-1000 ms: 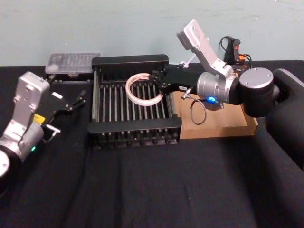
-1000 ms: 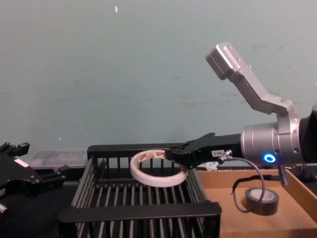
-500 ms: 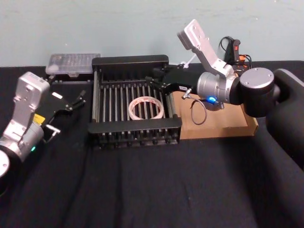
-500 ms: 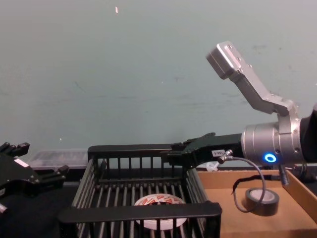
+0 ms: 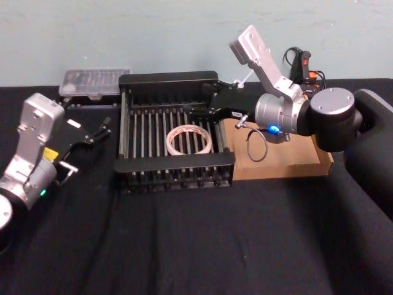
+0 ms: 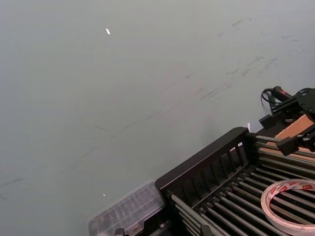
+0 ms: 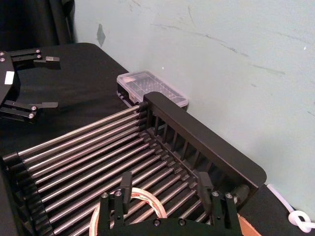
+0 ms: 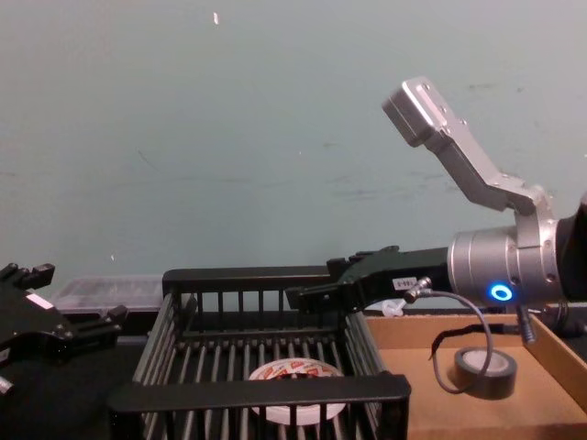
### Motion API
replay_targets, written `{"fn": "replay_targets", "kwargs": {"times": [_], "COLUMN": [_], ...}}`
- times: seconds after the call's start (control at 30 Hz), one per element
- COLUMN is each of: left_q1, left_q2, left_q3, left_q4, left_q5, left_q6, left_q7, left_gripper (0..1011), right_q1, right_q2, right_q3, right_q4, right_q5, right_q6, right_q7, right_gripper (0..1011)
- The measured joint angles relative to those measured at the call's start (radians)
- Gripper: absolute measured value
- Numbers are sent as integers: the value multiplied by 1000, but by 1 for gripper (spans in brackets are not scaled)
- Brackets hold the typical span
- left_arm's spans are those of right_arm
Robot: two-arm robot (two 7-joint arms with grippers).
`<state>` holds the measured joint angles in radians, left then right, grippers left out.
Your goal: Pick up the white tape and place it into the black box , Pick up the silver tape and place it into the brown box.
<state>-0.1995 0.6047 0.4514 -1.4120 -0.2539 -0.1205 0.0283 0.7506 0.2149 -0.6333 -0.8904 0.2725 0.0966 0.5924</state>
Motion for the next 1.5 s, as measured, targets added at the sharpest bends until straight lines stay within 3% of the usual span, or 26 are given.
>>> {"fn": "replay_targets", "kwargs": {"times": [0.23, 0.6, 0.73, 1.07, 1.27, 1.5], "left_q1": [0, 0, 0, 0, 0, 0], "left_q2": [0, 0, 0, 0, 0, 0], "left_q3": [0, 0, 0, 0, 0, 0], "left_q4": [0, 0, 0, 0, 0, 0], "left_q5": [0, 0, 0, 0, 0, 0], "left_q6": [0, 0, 0, 0, 0, 0], "left_q7": [0, 0, 0, 0, 0, 0], "left_gripper": [1001, 1001, 1001, 1001, 1002, 1001], "right_q1": [0, -2, -20, -135, -259, -365], "right_q2": [0, 1, 11, 88, 148, 182], "right_q3": [0, 3, 20, 90, 167, 240], "right_q4": [-1, -3, -35, -251, -417, -519], "right_q5": [1, 1, 5, 35, 49, 41], "right_q6": [0, 0, -1, 25, 52, 52], "right_q7": [0, 3, 13, -41, -151, -250], "right_gripper": [1000, 1000, 1000, 1000, 1000, 1000]}}
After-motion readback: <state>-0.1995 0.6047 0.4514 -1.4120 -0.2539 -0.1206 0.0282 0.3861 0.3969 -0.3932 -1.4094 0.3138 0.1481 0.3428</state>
